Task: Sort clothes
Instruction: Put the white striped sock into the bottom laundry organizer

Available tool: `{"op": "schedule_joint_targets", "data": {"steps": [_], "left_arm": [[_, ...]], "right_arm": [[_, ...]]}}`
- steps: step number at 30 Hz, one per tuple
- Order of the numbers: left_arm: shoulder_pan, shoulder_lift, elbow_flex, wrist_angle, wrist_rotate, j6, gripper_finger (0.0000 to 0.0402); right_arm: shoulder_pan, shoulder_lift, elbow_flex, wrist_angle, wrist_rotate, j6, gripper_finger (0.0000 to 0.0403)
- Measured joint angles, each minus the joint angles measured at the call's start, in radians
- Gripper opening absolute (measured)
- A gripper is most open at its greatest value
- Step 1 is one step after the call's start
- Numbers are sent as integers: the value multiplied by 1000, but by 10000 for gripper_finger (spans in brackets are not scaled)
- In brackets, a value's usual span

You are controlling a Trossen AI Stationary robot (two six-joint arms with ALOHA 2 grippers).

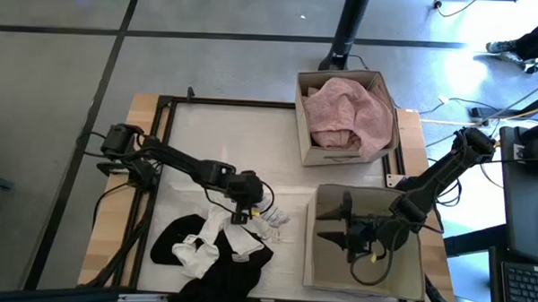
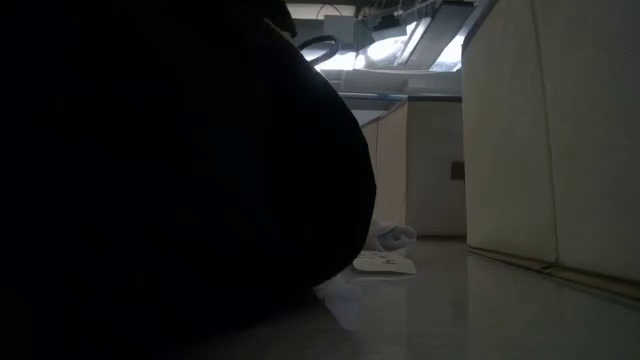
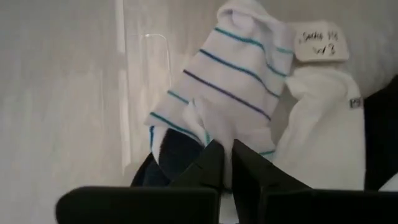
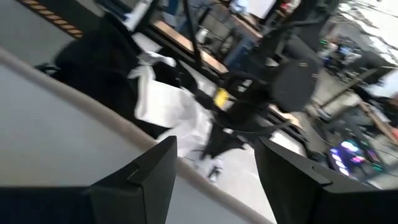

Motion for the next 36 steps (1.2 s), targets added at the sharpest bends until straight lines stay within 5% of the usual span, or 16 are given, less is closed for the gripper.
{"op": "schedule_joint_targets", "data": {"steps": [12,18,27,36], "left_arm": [[-37,-118,187,17,-70,42,4],[-33,-137,263,205,-97,116,3],[-11,-52,270,549,-59,141,2],[-17,94,427,580,-23,192,3]], "right_arm": [[0,0,0,2,-76,1,215],[0,0,2,0,-60,8,215],[0,0,2,-7,-114,0,215],[0,0,2,-15,-114,0,215]]}}
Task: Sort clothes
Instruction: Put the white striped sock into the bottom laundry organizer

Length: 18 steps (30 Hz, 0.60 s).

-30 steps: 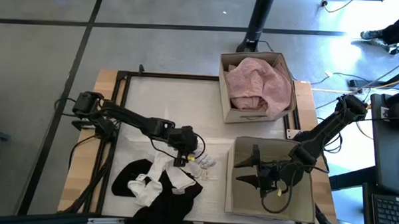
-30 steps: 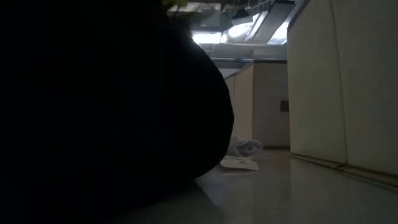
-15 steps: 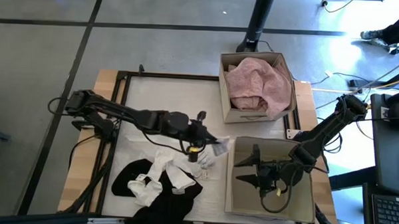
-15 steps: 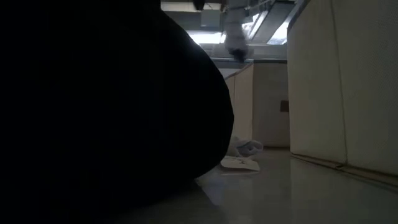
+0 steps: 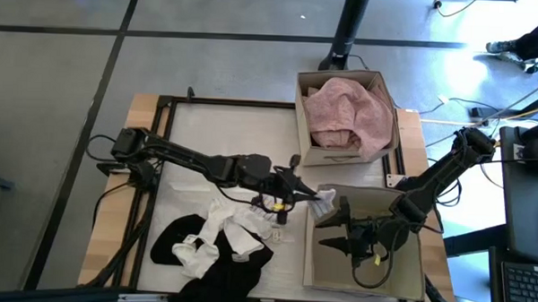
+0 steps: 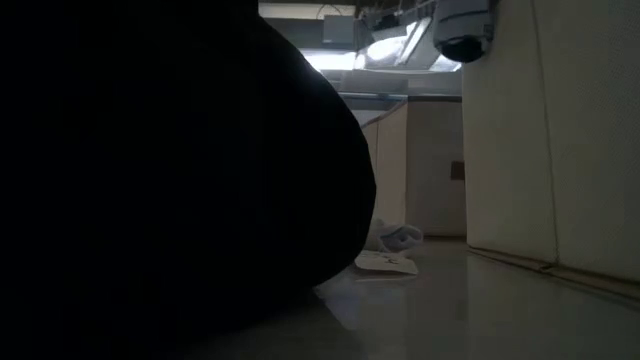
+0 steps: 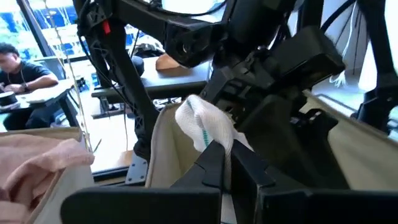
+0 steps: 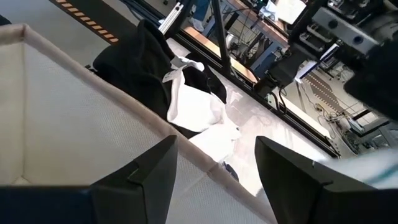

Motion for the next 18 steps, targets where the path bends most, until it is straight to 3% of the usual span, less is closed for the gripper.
{"op": "schedule_joint_targets", "data": {"steps": [7,11,18], "left_arm": [[48,49,29,48,-37,10,4],[67,109,29,48,83,-47,4],[63,171,28,7,98,-76,29]], "right_arm": [[0,0,0,-3,0,0,215],[0,0,1,-9,0,0,215],[0,0,1,-9,0,0,215]]}}
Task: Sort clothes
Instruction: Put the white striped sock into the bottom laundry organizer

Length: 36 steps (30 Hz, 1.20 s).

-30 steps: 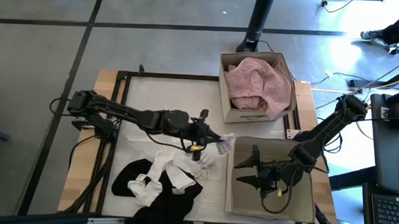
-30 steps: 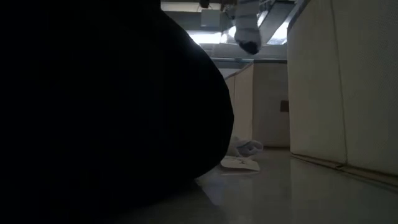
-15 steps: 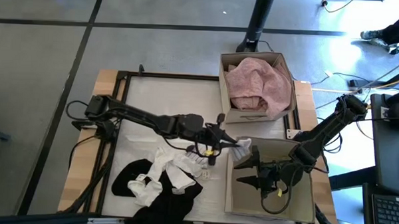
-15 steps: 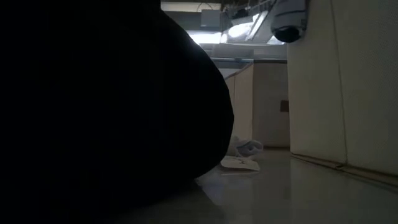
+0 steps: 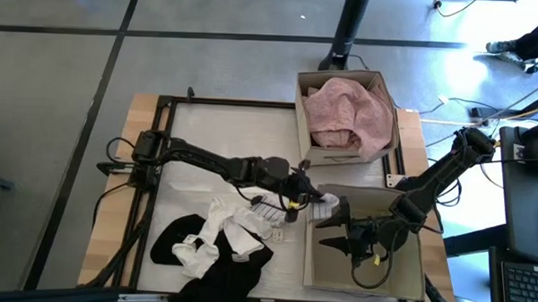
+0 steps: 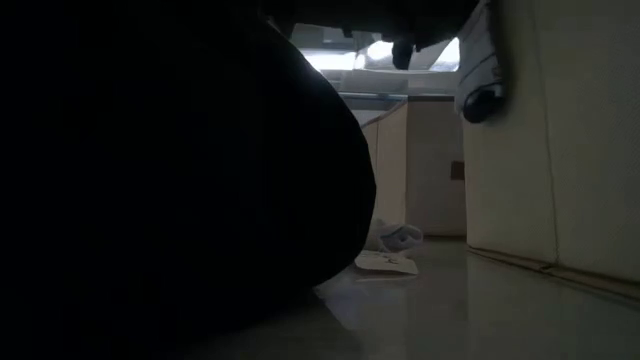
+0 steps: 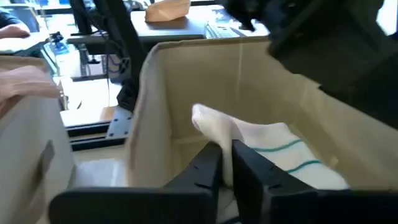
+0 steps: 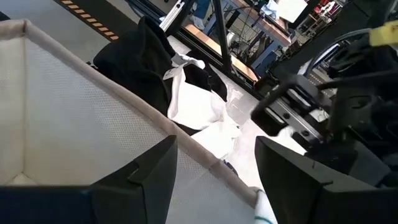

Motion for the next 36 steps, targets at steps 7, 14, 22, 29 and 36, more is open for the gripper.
{"op": "schedule_joint_targets", "data": {"steps": [7,14,22,29,36], "left_arm": [[-7,-62,2,-63,-2,56,128],[-8,-211,34,-288,-34,120,171],[-27,-334,-79,-590,-157,56,156],[-33,-249,-337,-192,-183,-52,148],[-50,-42,-306,-24,-170,-80,148]], "right_arm": [[0,0,0,0,0,0,215],[0,0,0,0,0,0,215],[0,0,0,1,0,0,215],[0,0,0,-6,16,-17,215],[0,0,0,-6,46,-30,215]]}}
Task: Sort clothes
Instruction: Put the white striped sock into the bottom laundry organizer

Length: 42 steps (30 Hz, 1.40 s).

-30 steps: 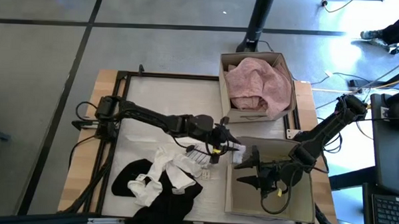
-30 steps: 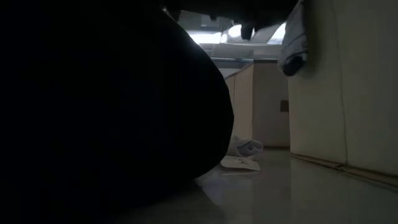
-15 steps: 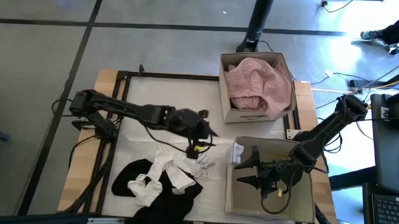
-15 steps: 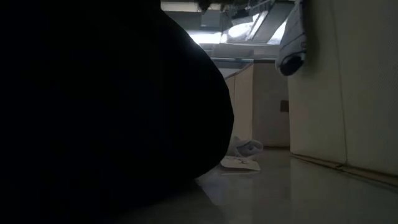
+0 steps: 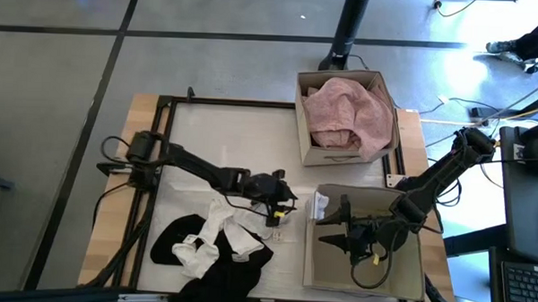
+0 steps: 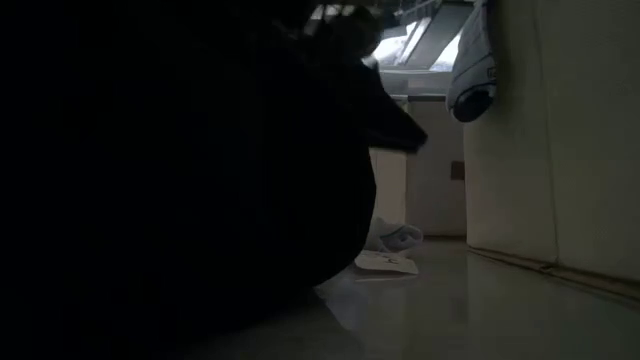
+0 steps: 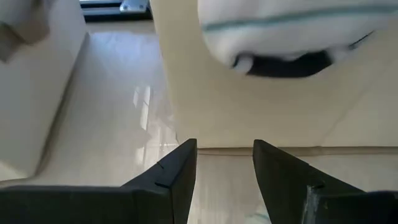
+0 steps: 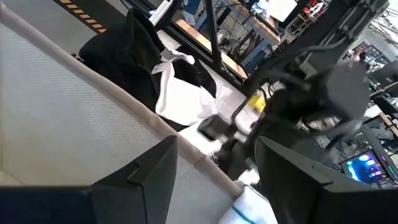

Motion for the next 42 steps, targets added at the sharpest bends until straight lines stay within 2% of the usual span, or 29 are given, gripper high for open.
{"op": "schedule_joint_targets", "data": {"steps": [7,11,18,29,33,39,42], "left_arm": [[-18,43,77,51,24,1,148],[-24,0,78,135,27,32,148],[-19,-97,78,147,27,55,148],[-12,-97,78,257,41,47,148],[-26,-184,78,111,37,93,148],[-51,-367,79,-218,-11,107,148],[-43,-374,50,-247,-22,82,148]], "right_arm": [[0,0,0,0,0,0,215],[0,0,0,-1,0,0,215],[0,0,0,-8,0,-1,215],[0,0,0,-14,8,-1,215],[0,0,0,6,8,-1,215],[0,0,0,49,-2,-2,215],[0,0,0,47,-1,-2,215]]}}
